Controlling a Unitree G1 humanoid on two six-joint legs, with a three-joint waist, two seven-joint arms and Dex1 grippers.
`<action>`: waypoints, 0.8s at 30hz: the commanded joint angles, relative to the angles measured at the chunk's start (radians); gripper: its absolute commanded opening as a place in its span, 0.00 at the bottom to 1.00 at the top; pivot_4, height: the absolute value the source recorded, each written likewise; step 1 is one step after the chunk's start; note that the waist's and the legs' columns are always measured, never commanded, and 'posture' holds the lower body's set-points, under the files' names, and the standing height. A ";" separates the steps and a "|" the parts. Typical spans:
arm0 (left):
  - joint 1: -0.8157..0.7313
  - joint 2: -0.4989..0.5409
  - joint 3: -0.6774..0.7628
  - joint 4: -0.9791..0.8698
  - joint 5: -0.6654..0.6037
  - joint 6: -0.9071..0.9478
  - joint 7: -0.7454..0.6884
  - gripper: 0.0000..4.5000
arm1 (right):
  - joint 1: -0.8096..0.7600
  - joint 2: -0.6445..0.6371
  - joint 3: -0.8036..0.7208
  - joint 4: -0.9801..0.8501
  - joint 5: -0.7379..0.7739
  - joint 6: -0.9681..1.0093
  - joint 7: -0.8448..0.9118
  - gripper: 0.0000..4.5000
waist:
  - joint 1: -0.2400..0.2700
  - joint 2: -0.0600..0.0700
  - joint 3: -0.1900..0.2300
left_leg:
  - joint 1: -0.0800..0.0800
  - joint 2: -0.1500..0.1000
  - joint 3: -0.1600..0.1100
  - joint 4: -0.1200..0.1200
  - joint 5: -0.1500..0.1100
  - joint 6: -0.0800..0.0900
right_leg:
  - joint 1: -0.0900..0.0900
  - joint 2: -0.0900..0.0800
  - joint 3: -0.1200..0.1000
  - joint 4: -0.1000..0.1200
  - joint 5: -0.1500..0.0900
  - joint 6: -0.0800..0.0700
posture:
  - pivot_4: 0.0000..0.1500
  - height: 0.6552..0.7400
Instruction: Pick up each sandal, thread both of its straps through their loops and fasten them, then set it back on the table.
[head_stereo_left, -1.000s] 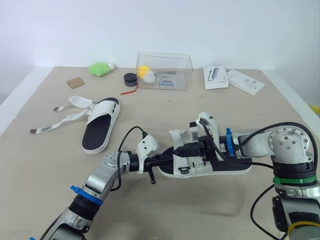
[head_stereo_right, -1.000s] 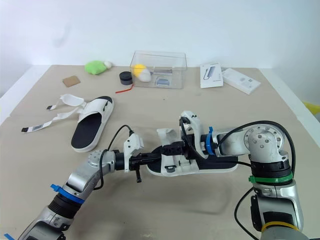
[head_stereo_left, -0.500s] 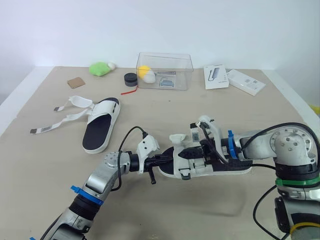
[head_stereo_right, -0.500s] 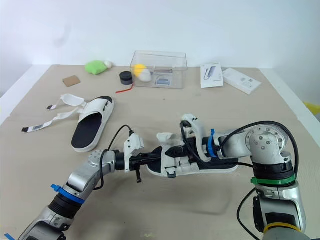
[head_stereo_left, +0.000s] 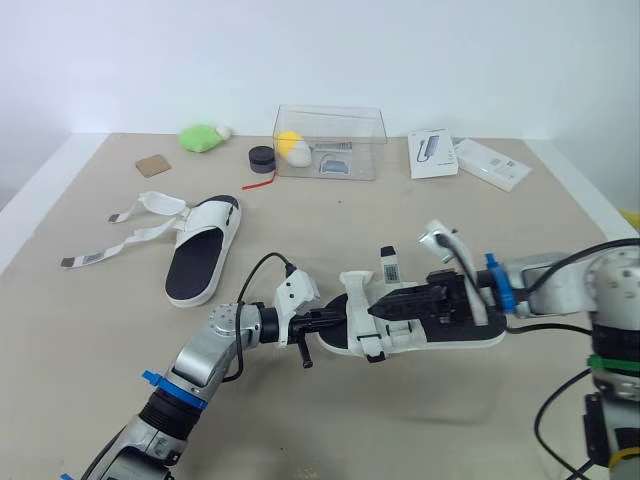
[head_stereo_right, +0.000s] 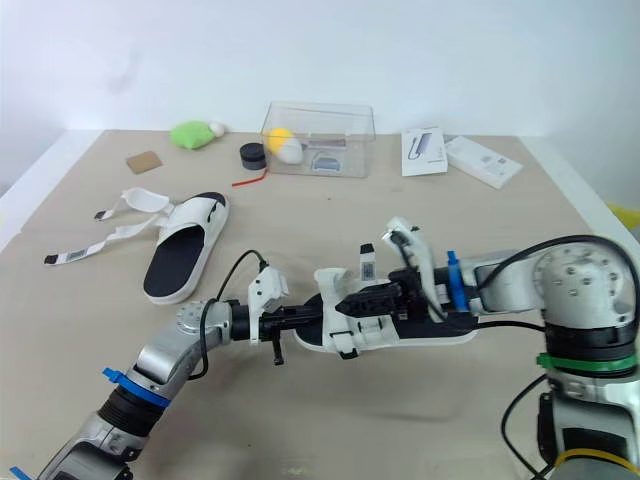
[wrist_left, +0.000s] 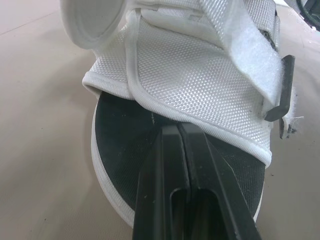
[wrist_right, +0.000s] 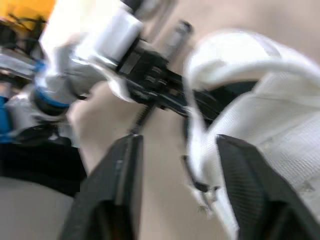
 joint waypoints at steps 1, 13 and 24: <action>0.038 0.018 -0.038 0.082 0.057 0.034 0.014 0.00 | 0.111 -0.086 -0.025 -0.129 0.044 0.000 0.076 0.86 | 0.001 -0.001 0.000 | 0.000 0.000 0.000 0.000 0.000 0.000 | 0.001 -0.001 -0.001 0.000 -0.001 0.000 | 1.00 1.00; 0.036 0.024 -0.040 0.086 0.057 0.029 0.007 0.00 | 0.237 -0.046 0.078 -0.266 -0.174 -0.126 0.015 0.86 | -0.002 0.002 -0.001 | 0.000 -0.001 0.001 0.001 -0.001 0.001 | 0.000 -0.001 0.000 0.000 -0.001 0.002 | 1.00 1.00; 0.044 0.026 -0.040 0.075 0.055 0.035 0.010 0.00 | 0.207 0.072 0.111 -0.254 -0.219 -0.137 -0.069 0.86 | -0.003 0.001 -0.002 | 0.001 0.000 0.001 0.001 -0.001 0.001 | 0.000 -0.001 0.000 0.000 0.000 0.002 | 1.00 1.00</action>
